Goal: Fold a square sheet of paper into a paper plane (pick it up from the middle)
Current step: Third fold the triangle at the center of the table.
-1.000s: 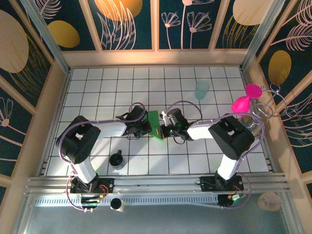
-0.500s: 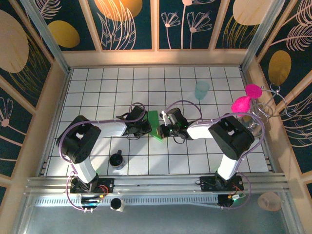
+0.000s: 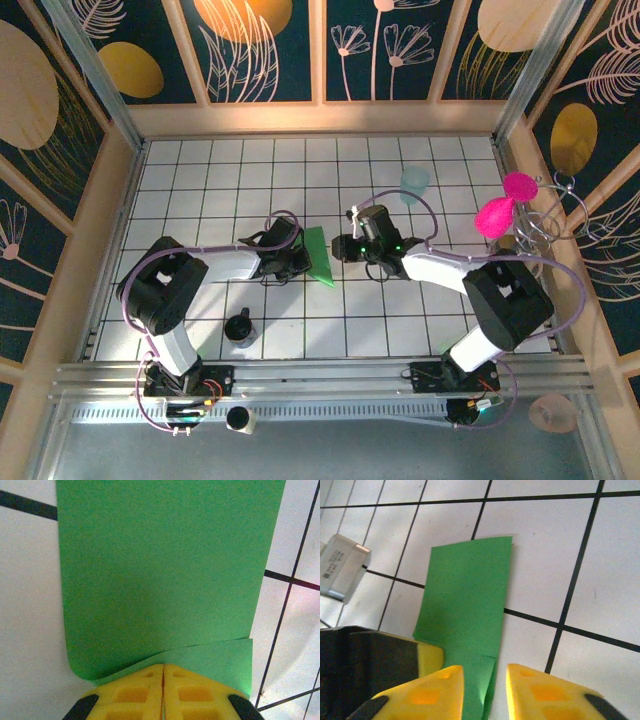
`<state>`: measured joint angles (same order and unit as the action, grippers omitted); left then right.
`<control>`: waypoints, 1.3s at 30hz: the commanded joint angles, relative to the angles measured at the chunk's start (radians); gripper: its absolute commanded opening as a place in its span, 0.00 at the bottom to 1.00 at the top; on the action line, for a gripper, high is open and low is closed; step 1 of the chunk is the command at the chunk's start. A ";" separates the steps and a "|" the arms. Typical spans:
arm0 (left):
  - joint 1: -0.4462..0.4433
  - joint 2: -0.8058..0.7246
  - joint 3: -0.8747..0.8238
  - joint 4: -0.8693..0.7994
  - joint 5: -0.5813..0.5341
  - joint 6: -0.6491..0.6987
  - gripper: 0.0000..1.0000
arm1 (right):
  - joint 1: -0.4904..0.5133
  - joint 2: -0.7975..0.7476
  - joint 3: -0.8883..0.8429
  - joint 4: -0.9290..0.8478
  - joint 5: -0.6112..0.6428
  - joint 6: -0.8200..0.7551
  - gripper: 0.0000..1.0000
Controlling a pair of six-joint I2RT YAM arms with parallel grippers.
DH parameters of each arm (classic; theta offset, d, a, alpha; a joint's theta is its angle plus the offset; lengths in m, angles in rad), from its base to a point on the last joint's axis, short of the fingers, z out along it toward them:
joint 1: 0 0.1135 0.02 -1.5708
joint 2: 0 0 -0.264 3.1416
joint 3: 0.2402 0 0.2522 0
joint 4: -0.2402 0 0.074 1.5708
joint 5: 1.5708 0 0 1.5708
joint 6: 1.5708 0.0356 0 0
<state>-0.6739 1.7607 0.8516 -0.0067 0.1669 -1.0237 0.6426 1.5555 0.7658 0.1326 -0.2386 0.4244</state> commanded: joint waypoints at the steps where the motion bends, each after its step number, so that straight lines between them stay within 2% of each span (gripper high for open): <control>1: -0.003 0.046 -0.017 -0.055 -0.037 -0.009 0.10 | 0.000 -0.013 0.001 -0.042 -0.141 0.021 0.20; 6: -0.003 0.046 -0.018 -0.055 -0.036 -0.006 0.10 | 0.026 0.017 0.004 -0.042 -0.227 0.030 0.10; 12: -0.004 0.045 -0.013 -0.056 -0.030 -0.002 0.10 | 0.081 0.098 0.046 -0.059 -0.250 0.028 0.06; 27: -0.002 0.049 0.009 -0.073 -0.008 0.019 0.10 | 0.097 0.211 0.113 -0.104 -0.261 -0.002 0.06; 39: -0.003 0.051 0.007 -0.080 -0.012 0.020 0.10 | 0.095 0.233 0.102 -0.131 -0.209 -0.011 0.06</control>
<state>-0.6735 1.7706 0.8631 -0.0040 0.1738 -1.0222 0.7315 1.7702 0.8597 0.0414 -0.4706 0.4332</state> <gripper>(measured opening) 0.101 0.056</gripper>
